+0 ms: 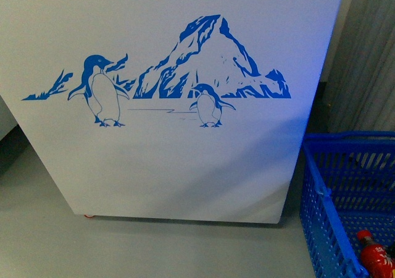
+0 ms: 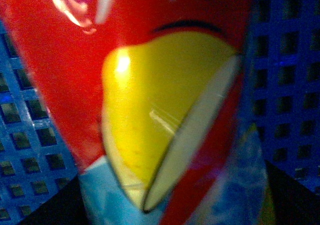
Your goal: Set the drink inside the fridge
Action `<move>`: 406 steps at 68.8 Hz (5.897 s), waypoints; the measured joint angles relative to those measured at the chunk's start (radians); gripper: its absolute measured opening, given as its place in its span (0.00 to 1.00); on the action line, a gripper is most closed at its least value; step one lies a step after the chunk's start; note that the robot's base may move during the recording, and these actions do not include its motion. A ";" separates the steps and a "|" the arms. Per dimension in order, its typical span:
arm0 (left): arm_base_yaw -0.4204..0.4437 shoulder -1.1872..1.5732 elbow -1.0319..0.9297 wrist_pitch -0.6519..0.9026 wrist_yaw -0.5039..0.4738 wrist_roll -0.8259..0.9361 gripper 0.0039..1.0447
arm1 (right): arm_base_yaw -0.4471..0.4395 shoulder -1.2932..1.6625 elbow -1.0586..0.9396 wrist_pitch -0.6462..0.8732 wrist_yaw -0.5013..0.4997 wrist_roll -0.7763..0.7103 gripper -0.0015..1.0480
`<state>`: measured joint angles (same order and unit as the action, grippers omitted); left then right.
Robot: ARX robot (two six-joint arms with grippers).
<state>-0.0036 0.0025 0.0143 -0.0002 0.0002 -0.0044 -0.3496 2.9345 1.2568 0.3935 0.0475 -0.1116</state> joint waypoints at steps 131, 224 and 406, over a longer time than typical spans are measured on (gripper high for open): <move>0.000 0.000 0.000 0.000 0.000 0.000 0.92 | 0.255 -2.541 -0.694 -0.468 -0.049 0.307 0.39; -0.067 0.886 0.248 0.437 0.134 -0.072 0.92 | 0.254 -2.541 -0.691 -0.467 -0.047 0.307 0.39; -0.072 1.002 0.233 0.766 -0.069 0.013 0.35 | 0.151 -2.288 -0.450 -0.933 -0.386 -0.014 0.39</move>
<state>-0.0753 1.0046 0.2470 0.7662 -0.0685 0.0090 -0.1989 0.6464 0.8066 -0.5396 -0.3382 -0.1257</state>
